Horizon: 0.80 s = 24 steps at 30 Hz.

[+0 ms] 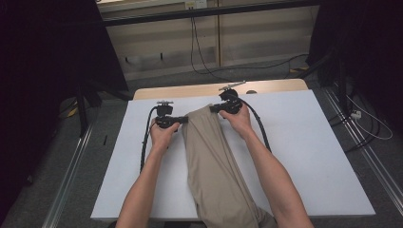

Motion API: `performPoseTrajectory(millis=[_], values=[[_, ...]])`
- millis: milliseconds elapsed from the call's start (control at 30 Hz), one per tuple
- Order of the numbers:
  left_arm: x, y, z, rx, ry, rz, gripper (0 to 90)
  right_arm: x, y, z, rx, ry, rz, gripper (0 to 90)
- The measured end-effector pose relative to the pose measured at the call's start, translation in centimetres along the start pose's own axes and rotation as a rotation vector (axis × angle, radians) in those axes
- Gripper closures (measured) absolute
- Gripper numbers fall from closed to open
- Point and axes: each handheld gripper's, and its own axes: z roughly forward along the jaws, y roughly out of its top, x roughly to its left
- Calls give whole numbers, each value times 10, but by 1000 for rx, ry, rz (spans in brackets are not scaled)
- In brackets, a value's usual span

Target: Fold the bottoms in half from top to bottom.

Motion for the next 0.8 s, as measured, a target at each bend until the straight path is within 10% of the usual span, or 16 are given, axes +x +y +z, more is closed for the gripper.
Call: performPoseTrajectory(millis=[567,800], values=[[-55,120,-35,-186,23,201,858,-17,65,-81,-270,3,23,802],[-81,157,-62,-277,13,267,858,-10,110,-128,-357,-6,-44,800]])
